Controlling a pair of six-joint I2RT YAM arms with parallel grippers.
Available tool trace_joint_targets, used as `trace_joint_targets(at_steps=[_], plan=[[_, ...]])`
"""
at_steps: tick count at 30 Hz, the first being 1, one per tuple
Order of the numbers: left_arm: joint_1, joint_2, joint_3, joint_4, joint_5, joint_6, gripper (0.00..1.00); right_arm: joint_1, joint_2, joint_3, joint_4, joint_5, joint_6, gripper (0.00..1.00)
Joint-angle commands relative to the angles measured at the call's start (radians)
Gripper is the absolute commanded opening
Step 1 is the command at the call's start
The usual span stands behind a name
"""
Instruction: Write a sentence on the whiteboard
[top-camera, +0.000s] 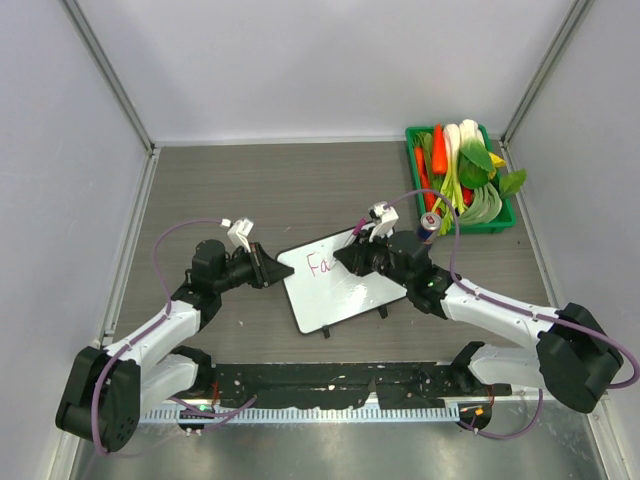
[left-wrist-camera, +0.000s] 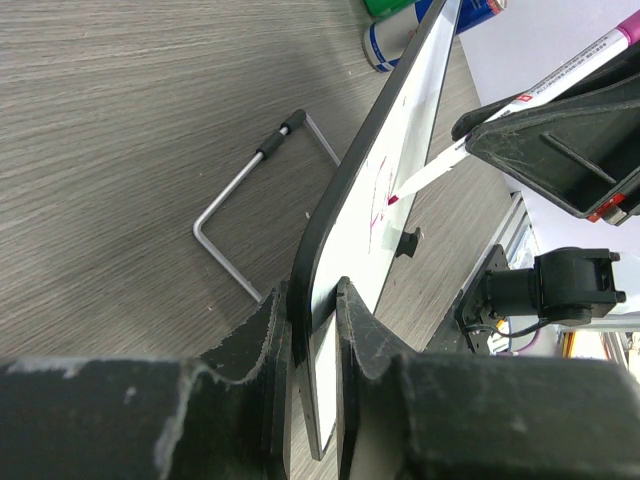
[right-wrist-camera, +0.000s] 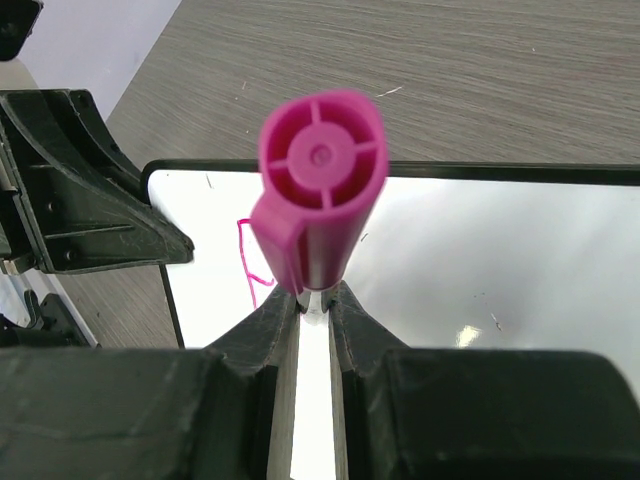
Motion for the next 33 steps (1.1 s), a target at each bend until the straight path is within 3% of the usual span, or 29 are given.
trace_joint_targets(at_steps=[1,20,33], plan=[[0.004,0.014,-0.022,-0.048,-0.097,0.116,0.0,-0.002,-0.021,0.004,-0.036,0.05,-0.036,0.01],[0.005,0.01,-0.024,-0.05,-0.098,0.118,0.0,-0.002,-0.024,0.125,-0.033,0.087,-0.039,0.01],[0.004,0.01,-0.024,-0.05,-0.098,0.118,0.0,-0.002,0.017,0.097,-0.009,0.095,-0.028,0.01]])
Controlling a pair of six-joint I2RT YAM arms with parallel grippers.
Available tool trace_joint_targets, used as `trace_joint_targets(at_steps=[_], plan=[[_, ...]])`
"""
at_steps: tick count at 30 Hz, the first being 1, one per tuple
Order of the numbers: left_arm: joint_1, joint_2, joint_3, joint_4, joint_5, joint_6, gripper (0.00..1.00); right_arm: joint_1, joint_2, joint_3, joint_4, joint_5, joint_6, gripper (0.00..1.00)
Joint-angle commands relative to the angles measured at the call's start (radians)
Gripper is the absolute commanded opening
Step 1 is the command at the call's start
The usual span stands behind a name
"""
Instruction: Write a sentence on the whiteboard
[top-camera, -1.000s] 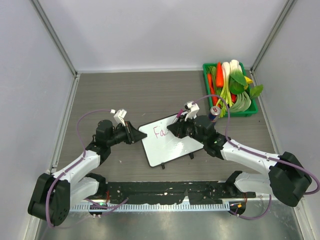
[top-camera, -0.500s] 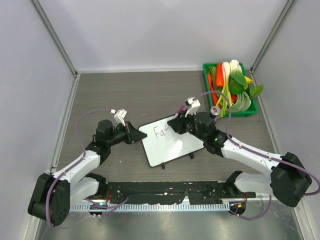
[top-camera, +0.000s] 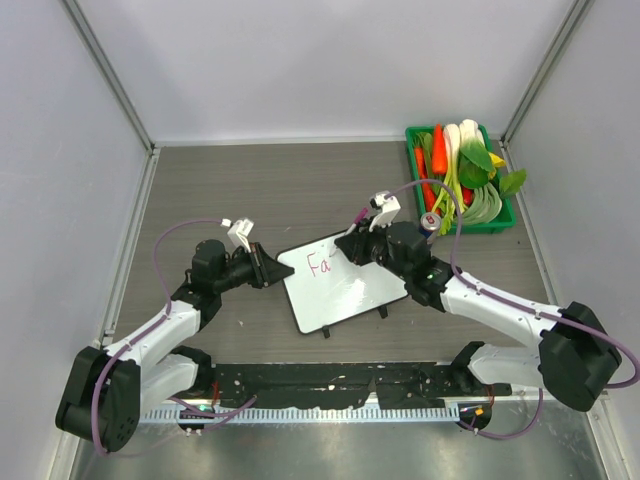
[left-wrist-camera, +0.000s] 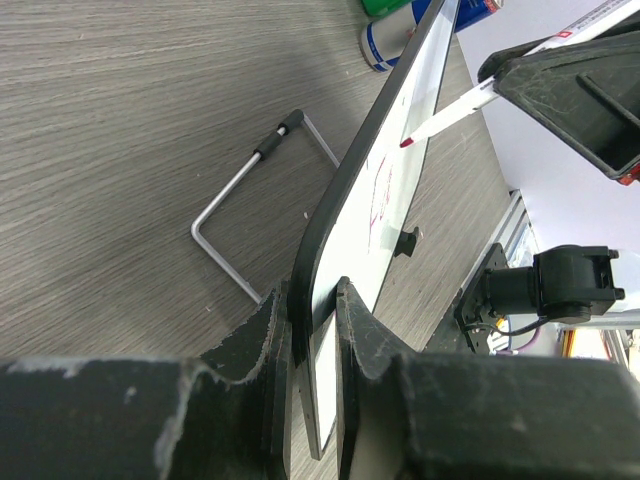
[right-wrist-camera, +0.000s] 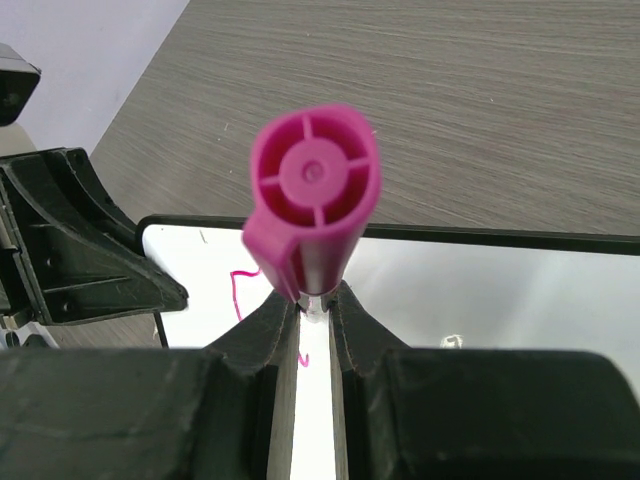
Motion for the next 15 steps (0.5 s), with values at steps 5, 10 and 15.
trace_joint_targets(at_steps=[5,10,15], plan=[[0.006,0.009,-0.024,-0.053,-0.101,0.115,0.0,0.0,0.018,-0.007,0.045,0.027,-0.008,0.01],[0.006,0.01,-0.024,-0.053,-0.101,0.115,0.0,-0.002,0.003,-0.028,0.038,0.024,-0.008,0.01],[0.006,0.01,-0.024,-0.051,-0.101,0.115,0.0,-0.002,-0.006,-0.043,0.025,0.01,-0.014,0.01]])
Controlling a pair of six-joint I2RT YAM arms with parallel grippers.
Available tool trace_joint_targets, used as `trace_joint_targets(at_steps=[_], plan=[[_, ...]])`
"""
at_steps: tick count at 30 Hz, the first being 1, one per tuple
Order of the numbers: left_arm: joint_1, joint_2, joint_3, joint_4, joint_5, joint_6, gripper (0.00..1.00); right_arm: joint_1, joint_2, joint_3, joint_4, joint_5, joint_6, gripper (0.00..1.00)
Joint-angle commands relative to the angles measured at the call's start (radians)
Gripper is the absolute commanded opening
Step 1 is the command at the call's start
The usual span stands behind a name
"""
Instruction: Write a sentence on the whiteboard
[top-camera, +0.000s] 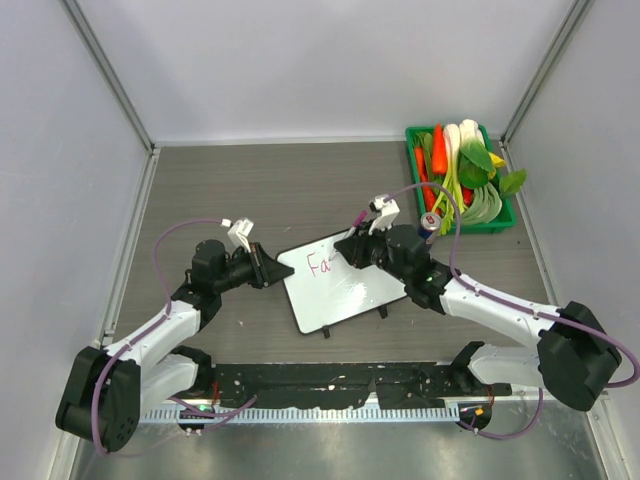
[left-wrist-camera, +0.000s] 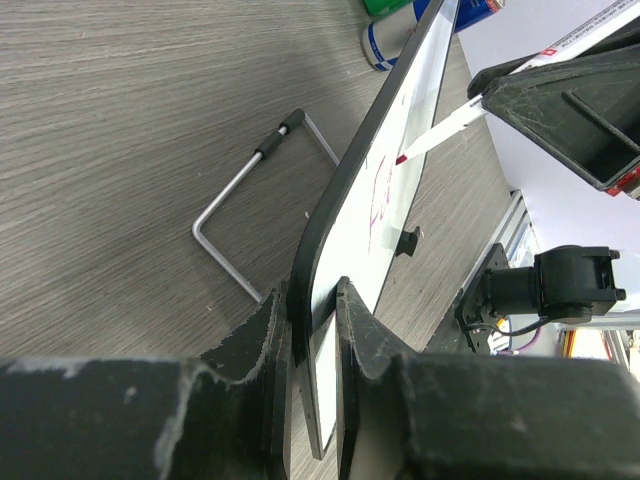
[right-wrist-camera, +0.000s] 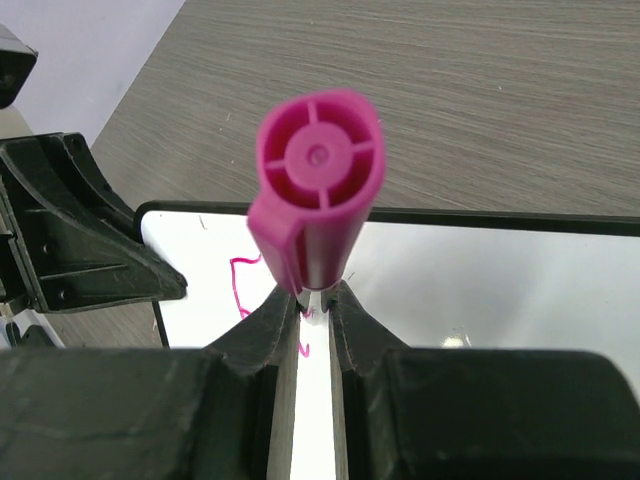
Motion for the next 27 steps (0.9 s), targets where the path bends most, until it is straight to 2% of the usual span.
trace_joint_targets(at_steps=[1,12,18,27], plan=[[0.005,0.011,-0.023,-0.051,-0.101,0.114,0.0,-0.002,-0.017,-0.025,0.004,0.006,-0.018,0.02],[0.005,0.011,-0.023,-0.049,-0.099,0.114,0.0,-0.002,-0.04,-0.066,0.023,0.004,0.008,0.01],[0.005,0.008,-0.023,-0.049,-0.101,0.113,0.0,-0.003,-0.06,-0.02,0.027,-0.036,0.022,0.01],[0.005,0.01,-0.023,-0.048,-0.098,0.114,0.0,-0.002,-0.052,0.041,0.041,-0.017,0.017,0.01]])
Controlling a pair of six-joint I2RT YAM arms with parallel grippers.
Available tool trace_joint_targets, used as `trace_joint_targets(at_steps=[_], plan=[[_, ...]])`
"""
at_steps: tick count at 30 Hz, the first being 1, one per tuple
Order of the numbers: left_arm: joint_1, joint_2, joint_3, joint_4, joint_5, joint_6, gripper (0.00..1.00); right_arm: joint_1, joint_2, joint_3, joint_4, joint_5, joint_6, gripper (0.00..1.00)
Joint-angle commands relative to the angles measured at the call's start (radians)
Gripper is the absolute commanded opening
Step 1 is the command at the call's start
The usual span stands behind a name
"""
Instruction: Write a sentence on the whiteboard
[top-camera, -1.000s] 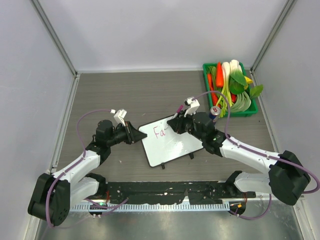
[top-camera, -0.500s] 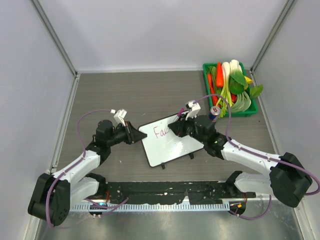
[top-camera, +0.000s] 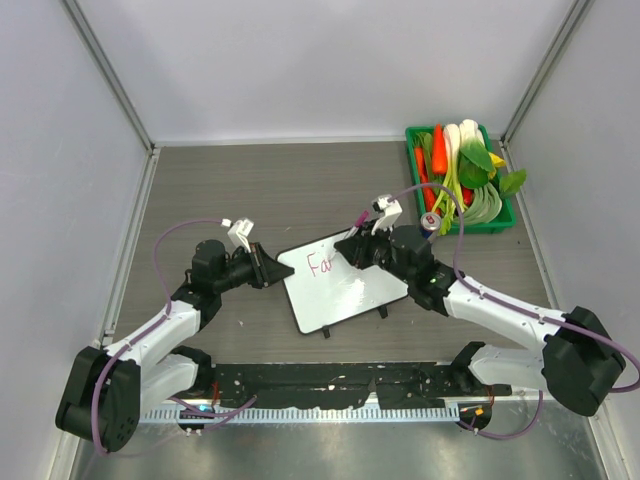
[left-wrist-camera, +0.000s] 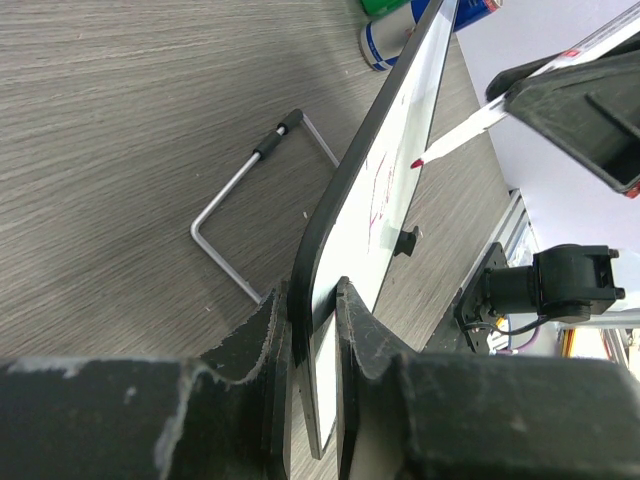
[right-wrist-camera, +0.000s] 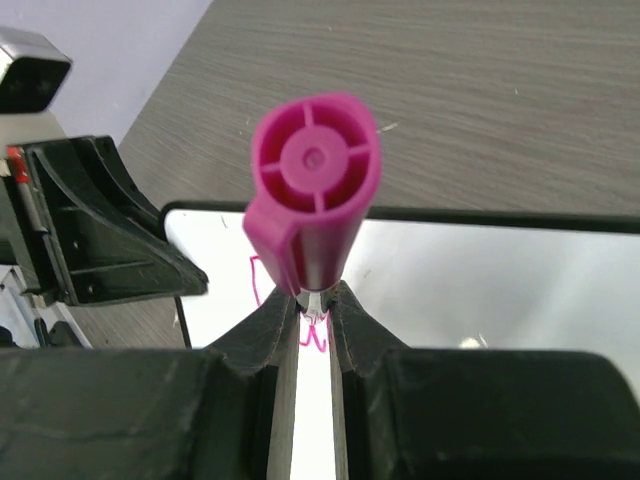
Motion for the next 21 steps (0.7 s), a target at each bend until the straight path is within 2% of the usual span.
trace_joint_targets(at_steps=[1,13,21], plan=[[0.005,0.01,-0.023,-0.05,-0.099,0.114,0.0,-0.002,-0.014,0.069,0.042,0.019,-0.007,0.01],[0.005,0.007,-0.024,-0.051,-0.099,0.114,0.0,-0.002,0.069,0.068,0.046,0.096,-0.022,0.02],[0.005,0.005,-0.024,-0.051,-0.099,0.116,0.0,-0.005,0.012,0.051,0.06,0.048,0.025,0.02]])
